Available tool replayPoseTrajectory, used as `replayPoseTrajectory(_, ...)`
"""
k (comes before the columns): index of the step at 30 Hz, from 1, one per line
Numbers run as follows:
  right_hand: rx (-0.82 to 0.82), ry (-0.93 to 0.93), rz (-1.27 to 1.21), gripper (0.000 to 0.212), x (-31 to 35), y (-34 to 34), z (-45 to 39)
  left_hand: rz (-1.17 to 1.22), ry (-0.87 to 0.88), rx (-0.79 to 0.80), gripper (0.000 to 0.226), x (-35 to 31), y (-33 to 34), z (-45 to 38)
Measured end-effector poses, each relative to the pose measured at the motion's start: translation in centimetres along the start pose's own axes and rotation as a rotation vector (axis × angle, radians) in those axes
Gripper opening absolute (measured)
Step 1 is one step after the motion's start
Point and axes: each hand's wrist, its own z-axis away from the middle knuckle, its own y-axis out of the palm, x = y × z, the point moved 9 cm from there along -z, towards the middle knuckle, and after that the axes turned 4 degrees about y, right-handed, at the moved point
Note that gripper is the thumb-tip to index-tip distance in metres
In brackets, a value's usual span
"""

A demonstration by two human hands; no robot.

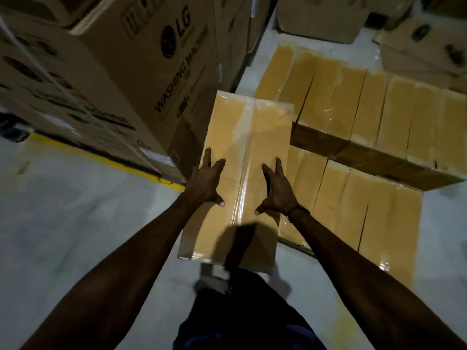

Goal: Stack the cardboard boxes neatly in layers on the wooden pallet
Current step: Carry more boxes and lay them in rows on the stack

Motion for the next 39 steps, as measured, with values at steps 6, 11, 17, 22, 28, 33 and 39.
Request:
replayPoseTrajectory(6,-0.031,0.038,0.002,0.157,-3.3,1.9,-6.3,0.002,0.027,0.118,0.156,3.1,3.0,-8.0)
replayPoseTrajectory(11,-0.055,0.133,-0.03,0.148,-5.8,3.7,-10.4,0.016,0.066,0.157,0.151,5.3,6.5,-13.7)
replayPoseTrajectory(17,-0.097,0.199,-0.072,0.153,-9.4,6.9,-15.4,0.053,0.155,0.154,0.145,7.7,10.8,-20.2)
replayPoseTrajectory(22,-0.114,0.222,-0.056,0.156,-12.1,9.2,-19.1,0.067,0.213,0.138,0.149,9.5,14.6,-24.3)
replayPoseTrajectory(28,-0.131,0.244,-0.03,0.159,-15.1,11.1,-22.3,0.082,0.229,0.099,0.148,9.9,16.8,-26.6)
replayPoseTrajectory(33,-0.129,0.237,-0.008,0.158,-16.2,12.1,-23.9,0.082,0.22,0.088,0.148,10.6,18.6,-27.9)
replayPoseTrajectory(39,-0.121,0.239,0.011,0.156,-17.2,11.8,-25.5,0.054,0.207,0.079,0.146,11.3,19.4,-29.9)
